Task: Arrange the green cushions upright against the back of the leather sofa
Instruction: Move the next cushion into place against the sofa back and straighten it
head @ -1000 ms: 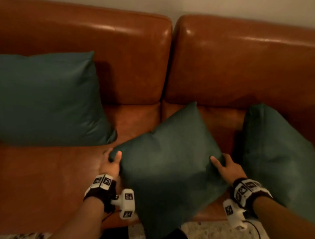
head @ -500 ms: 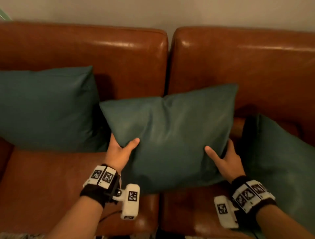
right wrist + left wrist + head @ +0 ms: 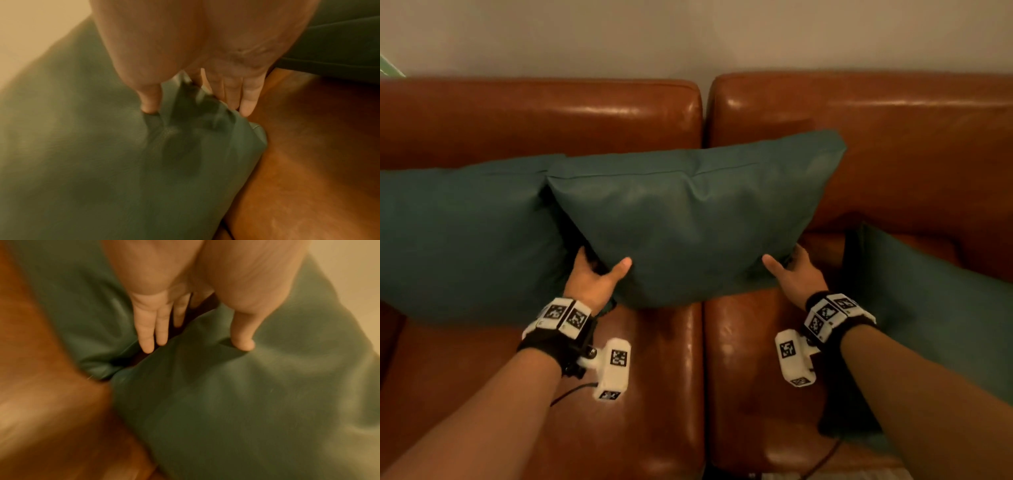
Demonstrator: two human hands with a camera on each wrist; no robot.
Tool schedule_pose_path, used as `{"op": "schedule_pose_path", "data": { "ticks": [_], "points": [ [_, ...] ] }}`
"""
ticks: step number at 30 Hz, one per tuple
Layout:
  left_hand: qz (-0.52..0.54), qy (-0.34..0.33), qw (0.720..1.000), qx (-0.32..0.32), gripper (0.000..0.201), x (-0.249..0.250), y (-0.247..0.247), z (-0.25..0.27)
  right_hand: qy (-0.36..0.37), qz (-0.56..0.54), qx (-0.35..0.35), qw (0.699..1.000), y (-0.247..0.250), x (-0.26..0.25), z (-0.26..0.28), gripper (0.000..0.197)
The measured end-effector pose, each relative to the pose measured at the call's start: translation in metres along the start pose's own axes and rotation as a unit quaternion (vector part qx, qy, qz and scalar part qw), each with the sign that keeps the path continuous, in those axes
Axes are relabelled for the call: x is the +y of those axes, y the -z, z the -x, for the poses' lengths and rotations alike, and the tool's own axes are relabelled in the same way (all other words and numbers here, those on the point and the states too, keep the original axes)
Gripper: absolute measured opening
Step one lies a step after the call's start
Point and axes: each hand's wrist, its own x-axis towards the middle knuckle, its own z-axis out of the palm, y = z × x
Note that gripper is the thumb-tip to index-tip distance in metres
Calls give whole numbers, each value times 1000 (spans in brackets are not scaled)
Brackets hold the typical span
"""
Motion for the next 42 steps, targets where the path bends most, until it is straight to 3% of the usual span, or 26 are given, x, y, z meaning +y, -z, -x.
{"op": "schedule_pose_path", "data": {
  "ticks": [3,4,10,15,18,19,20,23,26,28,30,32,34,36,38,39,40,42],
  "points": [
    [-15,97,994,-47,19,-20,-14,25,-17,18,-14,1000,9,17,20,71],
    [-23,113,991,-65,11,-28,-18,35,-18,12,-23,999,10,24,25,67],
    [-144,109,959,-220,8,-45,-98,97,-41,-37,-32,998,72,114,72,30],
    [-229,64,918,-318,14,-24,-190,142,-96,4,60,994,164,213,104,10],
    [-263,41,896,-355,5,-16,-247,163,-152,49,181,970,223,263,119,30],
    [-263,36,895,-359,8,-13,-265,169,-179,45,207,961,239,279,120,40],
    [-260,35,895,-362,25,-12,-284,174,-215,36,218,951,252,293,121,50],
    [-233,79,885,-395,78,-13,-332,190,-310,-17,167,936,267,339,110,89],
    [-179,100,888,-411,116,-29,-368,215,-296,-100,78,947,251,368,92,126],
    [-197,102,896,-384,127,-49,-383,230,-276,-114,59,953,241,372,84,126],
    [-213,152,888,-378,131,-64,-388,249,-261,-103,85,956,241,370,83,99],
    [-188,273,858,-392,127,-66,-383,273,-233,-95,105,962,250,375,83,86],
    [-165,354,830,-398,103,-64,-374,285,-229,-89,108,963,259,376,83,89],
    [-105,385,840,-368,74,-58,-368,282,-258,-101,102,955,257,378,81,96],
    [-52,327,882,-334,46,-49,-358,264,-277,-118,78,950,239,376,82,105],
    [-49,285,901,-324,49,-43,-355,254,-287,-128,67,947,224,376,84,109],
    [-71,205,924,-316,60,-38,-353,242,-289,-150,56,944,208,375,89,114],
    [-154,16,940,-304,69,-21,-345,219,-323,-256,27,911,165,382,101,126]
  ]
}}
